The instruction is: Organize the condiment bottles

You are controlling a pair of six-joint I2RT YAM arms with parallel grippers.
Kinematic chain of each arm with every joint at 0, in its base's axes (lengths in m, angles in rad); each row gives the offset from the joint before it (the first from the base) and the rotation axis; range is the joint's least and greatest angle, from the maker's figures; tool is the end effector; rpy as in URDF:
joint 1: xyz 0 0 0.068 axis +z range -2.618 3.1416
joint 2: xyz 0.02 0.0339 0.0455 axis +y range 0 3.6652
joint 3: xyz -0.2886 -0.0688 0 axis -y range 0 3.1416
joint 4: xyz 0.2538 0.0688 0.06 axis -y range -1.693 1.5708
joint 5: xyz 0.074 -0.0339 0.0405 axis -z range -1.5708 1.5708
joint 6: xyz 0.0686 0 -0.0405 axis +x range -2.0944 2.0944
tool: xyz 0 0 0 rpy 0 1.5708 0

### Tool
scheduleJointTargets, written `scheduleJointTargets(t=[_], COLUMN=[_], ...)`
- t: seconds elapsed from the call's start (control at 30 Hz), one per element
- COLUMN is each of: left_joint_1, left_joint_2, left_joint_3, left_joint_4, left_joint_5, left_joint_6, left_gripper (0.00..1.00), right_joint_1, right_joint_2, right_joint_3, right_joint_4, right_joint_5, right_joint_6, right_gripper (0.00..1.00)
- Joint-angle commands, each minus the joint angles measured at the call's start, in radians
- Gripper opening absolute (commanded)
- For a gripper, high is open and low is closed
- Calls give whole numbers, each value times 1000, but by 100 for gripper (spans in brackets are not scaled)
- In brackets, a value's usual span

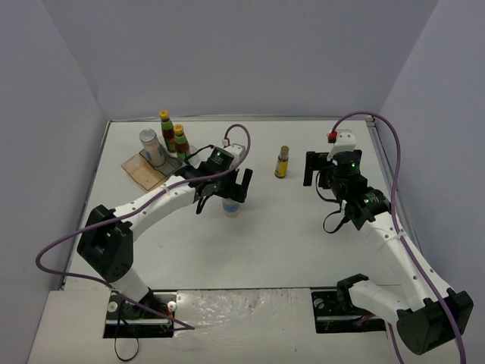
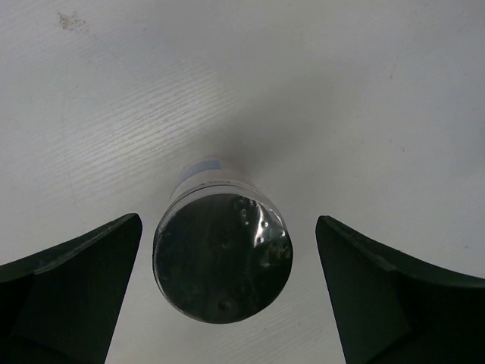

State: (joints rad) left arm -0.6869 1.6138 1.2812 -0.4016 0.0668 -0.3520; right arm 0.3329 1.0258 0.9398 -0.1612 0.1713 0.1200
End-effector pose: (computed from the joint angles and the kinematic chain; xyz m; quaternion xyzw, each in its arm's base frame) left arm 0.3046 -0.2557 0.2802 0.1656 0.8982 -0.2280 0.3373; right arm 0.2549 0.0758 0.3636 -0.0312 0.7871 0.0717 0.6118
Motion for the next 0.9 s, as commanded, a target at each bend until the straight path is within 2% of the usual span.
scheduleJointTargets(t=[0.0,0.07,0.27,0.37,0.5,0.63,0.87], left_joint_1=[-8,-8,-7,8,70,202,418], left_joint_2=[5,19,9,-25,-86,-123,-78], left_joint_3=[62,70,79,87,132,199,360], left_joint_4=[-9,-17,-55,-91,-165,-240,-270], left_joint_5=[-47,-50,-57,-90,-102,-116,-103], left_joint_6=[4,2,-11,-8,-8,3,42], left_gripper=[93,86,36,17,14,14,13], right_joint_1=[-16,-17,-21,-24,-26,-29,-34], right_joint_2=[21,34,51,49,47,46,40], right_joint_3=[13,17,24,24,24,19,8], right_joint_4=[44,48,53,54,57,62,67], right_joint_5=[-35,-45,-54,-57,-62,-69,-87], right_joint_6=[6,9,9,9,9,7,9], right_gripper=[100,100,100,100,100,100,100])
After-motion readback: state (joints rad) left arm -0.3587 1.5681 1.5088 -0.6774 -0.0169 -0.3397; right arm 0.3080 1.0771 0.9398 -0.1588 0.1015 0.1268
